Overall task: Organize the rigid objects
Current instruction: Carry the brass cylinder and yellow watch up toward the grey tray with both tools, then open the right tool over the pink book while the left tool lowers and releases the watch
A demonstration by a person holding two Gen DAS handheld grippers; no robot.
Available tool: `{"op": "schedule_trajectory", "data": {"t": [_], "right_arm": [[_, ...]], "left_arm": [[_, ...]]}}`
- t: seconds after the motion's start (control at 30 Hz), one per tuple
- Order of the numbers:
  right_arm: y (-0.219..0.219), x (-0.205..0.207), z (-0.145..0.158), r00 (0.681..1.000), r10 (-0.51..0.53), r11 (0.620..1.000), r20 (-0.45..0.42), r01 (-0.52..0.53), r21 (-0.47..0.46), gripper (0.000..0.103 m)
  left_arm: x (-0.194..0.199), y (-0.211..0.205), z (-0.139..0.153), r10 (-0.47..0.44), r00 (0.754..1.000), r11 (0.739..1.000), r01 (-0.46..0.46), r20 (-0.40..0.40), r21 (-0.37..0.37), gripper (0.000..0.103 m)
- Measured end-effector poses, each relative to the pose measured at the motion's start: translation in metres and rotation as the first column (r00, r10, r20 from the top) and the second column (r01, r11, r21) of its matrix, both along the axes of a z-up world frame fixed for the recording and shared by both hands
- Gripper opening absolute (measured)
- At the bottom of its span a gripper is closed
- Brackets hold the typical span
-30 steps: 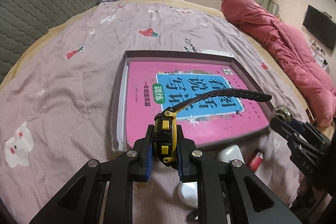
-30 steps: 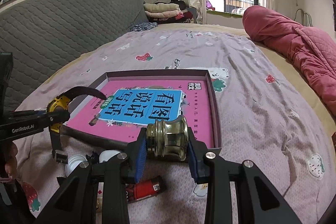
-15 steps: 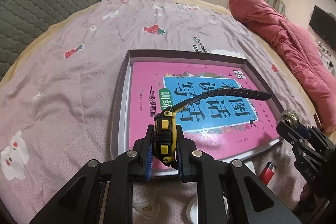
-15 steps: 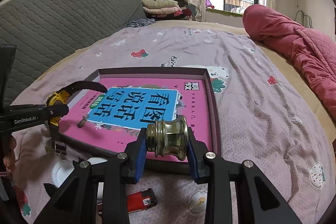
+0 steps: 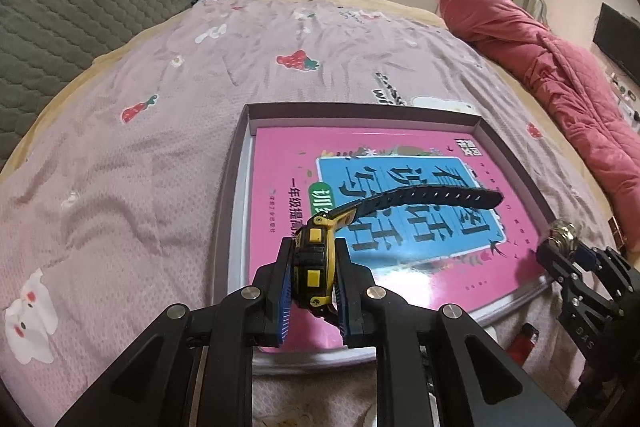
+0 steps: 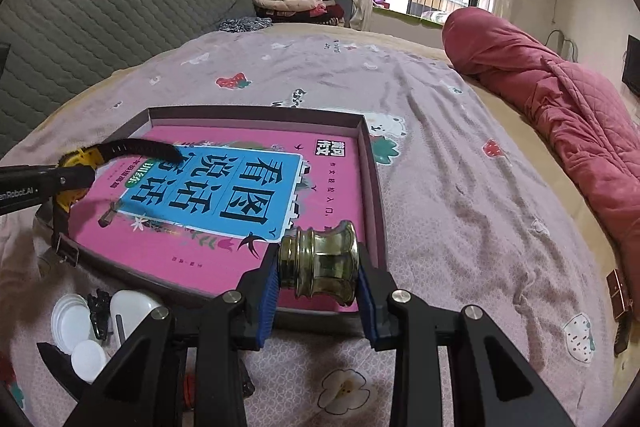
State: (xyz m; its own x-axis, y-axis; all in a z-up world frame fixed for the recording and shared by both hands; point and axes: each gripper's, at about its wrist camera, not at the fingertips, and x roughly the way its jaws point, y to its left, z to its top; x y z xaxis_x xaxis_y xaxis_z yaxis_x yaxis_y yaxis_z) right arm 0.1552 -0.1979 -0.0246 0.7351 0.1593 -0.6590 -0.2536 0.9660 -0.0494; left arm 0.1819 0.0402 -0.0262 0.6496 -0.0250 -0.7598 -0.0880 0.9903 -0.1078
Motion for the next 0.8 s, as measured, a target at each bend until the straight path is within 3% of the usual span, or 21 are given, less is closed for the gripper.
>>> {"op": "schedule_trajectory", "data": {"t": [0.27, 0.37, 0.57, 0.8], "right_arm": [[-0.009, 0.000, 0.003, 0.998, 0.058, 0.989, -0.016, -0.056, 0.141, 0.035], [-0.017, 0.004, -0.001, 0.998, 0.037, 0.980, -0.051, -0.026, 0.199, 0.035], [-0.028, 0.006, 0.002, 0.998, -0.039, 0.977, -0.047, 0.048, 0.208, 0.035], [-0.029, 0.005, 0.005, 0.998, -0.044, 0.981, -0.033, 0.050, 0.187, 0.043]], "left_arm": [[0.004, 0.008, -0.002, 0.025, 1.000, 1.000, -0.025, -0.012, -0.007, 0.018], [0.004, 0.008, -0.002, 0.022, 1.000, 1.000, -0.022, -0.013, -0.007, 0.018], [0.003, 0.008, -0.001, 0.015, 1.000, 1.000, -0.015, -0.014, -0.012, 0.018], [0.002, 0.007, 0.001, 0.012, 1.000, 1.000, -0.012, -0.006, -0.011, 0.018]]}}
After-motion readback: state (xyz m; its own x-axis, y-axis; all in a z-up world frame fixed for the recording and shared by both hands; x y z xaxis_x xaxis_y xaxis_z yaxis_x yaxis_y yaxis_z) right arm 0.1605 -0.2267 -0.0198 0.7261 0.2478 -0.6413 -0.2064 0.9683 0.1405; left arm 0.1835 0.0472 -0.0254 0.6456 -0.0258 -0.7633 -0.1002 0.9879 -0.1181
